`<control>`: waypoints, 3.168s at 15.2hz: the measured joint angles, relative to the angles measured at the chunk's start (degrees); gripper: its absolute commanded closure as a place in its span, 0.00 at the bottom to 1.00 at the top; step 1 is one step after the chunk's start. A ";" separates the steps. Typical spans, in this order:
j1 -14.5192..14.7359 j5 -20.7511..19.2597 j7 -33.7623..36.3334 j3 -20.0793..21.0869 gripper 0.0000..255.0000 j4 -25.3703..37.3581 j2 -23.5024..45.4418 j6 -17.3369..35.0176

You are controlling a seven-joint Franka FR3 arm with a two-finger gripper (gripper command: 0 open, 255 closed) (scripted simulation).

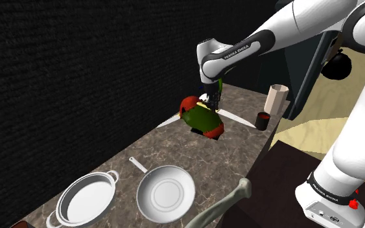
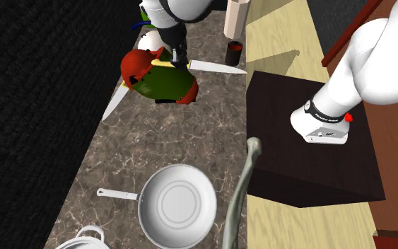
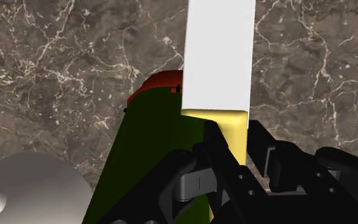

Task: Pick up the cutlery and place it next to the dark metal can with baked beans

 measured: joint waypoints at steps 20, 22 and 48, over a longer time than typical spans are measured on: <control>-14.56 -3.03 -25.86 -13.04 1.00 -0.65 -0.11 3.48; -16.05 -3.23 -28.46 -14.29 1.00 -0.68 -0.06 3.93; -23.58 -1.42 -39.71 -18.66 1.00 4.41 15.10 15.52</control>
